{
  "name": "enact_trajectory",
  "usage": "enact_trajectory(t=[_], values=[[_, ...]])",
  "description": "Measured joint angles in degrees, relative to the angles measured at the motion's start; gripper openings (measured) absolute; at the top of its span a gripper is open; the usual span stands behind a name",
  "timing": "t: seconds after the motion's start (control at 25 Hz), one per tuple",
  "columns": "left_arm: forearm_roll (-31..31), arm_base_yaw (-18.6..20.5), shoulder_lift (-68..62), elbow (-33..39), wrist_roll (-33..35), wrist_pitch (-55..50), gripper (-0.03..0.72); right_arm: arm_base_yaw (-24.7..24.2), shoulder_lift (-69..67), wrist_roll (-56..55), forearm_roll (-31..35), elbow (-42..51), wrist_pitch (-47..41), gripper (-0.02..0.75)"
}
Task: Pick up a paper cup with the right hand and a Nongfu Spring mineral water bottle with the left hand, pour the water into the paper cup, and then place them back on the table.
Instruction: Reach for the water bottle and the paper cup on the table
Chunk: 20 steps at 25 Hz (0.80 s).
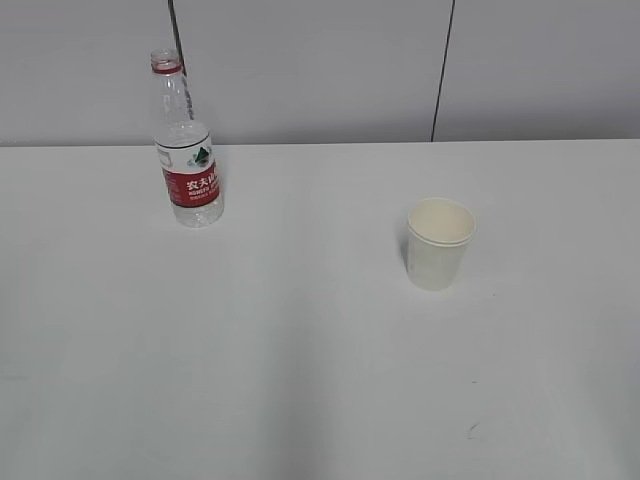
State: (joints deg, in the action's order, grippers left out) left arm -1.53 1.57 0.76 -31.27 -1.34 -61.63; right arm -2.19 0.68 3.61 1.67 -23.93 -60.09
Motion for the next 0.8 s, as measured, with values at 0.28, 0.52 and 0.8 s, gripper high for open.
enact_trajectory(t=[0.28, 0.52, 0.8], values=[[0.0, 0.0, 0.0, 0.0, 0.0, 0.0, 0.239, 0.0, -8.04, 0.0, -1.01, -0.22, 0.41, 0.594], [0.0, 0.0, 0.0, 0.0, 0.0, 0.0, 0.239, 0.0, -16.08, 0.0, -1.13, -1.2, 8.09, 0.587], [0.0, 0.0, 0.0, 0.0, 0.0, 0.0, 0.239, 0.0, -24.51, 0.0, -1.67, -1.2, 25.01, 0.587]])
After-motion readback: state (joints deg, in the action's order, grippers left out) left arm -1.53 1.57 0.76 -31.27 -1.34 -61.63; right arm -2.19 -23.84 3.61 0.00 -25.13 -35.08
